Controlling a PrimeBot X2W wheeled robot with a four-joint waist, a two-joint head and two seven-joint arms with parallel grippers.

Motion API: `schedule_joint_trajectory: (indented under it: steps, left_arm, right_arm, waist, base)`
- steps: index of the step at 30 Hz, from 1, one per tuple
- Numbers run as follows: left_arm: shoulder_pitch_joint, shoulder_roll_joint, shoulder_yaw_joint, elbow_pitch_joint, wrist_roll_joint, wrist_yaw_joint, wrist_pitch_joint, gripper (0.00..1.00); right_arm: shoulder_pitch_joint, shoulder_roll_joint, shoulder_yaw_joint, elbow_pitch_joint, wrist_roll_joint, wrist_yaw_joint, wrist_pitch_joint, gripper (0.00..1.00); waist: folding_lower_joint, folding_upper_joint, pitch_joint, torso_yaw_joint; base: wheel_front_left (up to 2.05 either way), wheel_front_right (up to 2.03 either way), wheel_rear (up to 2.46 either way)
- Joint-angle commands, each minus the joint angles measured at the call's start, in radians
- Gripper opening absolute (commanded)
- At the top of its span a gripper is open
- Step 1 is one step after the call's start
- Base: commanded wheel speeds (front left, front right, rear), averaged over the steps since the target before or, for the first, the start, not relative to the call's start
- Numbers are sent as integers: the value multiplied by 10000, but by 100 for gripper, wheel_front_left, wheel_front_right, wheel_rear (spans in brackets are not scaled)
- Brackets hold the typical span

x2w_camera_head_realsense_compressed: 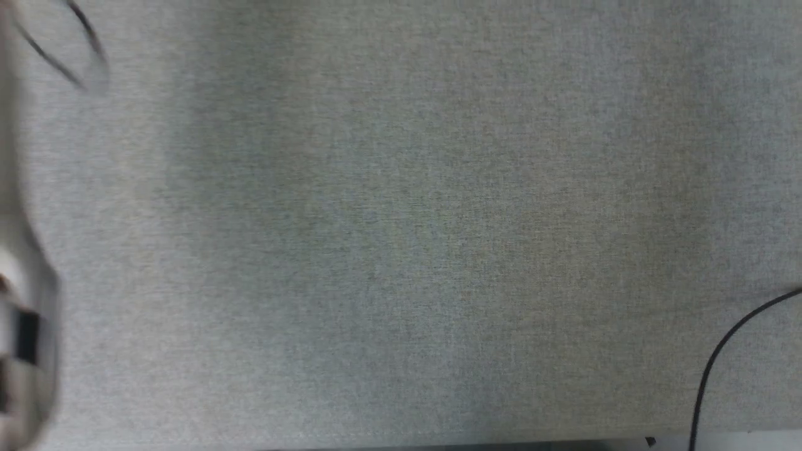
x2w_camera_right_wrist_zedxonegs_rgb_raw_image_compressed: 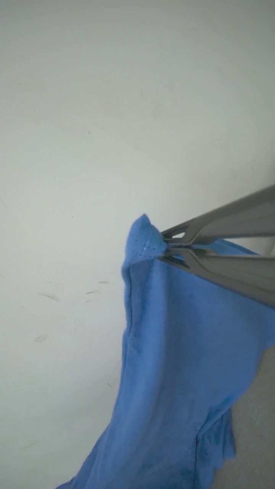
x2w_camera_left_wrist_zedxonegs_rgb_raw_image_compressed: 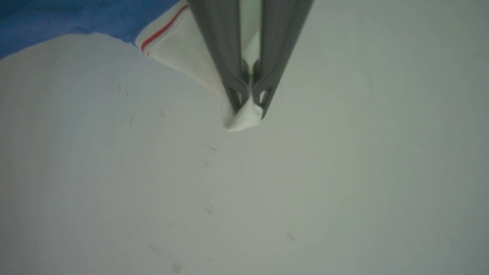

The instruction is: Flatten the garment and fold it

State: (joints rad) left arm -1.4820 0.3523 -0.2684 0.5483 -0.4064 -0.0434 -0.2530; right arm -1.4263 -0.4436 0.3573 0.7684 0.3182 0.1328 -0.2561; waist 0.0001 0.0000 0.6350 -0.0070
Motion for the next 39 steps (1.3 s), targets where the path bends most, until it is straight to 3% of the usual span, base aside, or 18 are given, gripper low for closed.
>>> schedule_joint_trajectory:
  steps: [1,10,16,25,34,39]
  left_arm:
    - [628,-69,-95,-207,15,-81,-68,0]
    - [6032,189,-1196,-1647,340,-244,119,0]
    - [9204,675,-1569,-2611,-1028,-590,1647,0]
    - [12478,2324,-2097,-4154,-2093,-709,3523,0]
    - [14921,2988,-2257,-5796,-3898,-458,5446,0]
    - [16294,3313,-2532,-6788,-4968,-101,6660,0]
  right_arm:
    - [462,-92,-47,-203,12,-21,-51,0]
    - [5101,-502,-44,-1949,-288,-21,-55,0]
    - [7642,-1053,742,-2492,211,-21,30,0]
    - [9720,-2226,2176,-3320,1549,-21,1740,0]
    - [11557,-2981,2181,-4173,2844,-21,3746,0]
    - [12829,-3229,1978,-4659,3478,-21,4870,0]
  waist:
    - [-1,0,-481,194]
    - [-1,0,-2680,600]
    - [-1,0,-3997,716]
    - [-1,0,-5285,788]
    - [-1,0,-6316,840]
    - [-1,0,-6677,759]
  base:
    - [0,0,0]
    - [0,0,0]
    - [0,0,0]
    - [0,0,0]
    - [0,0,0]
    - [0,0,0]
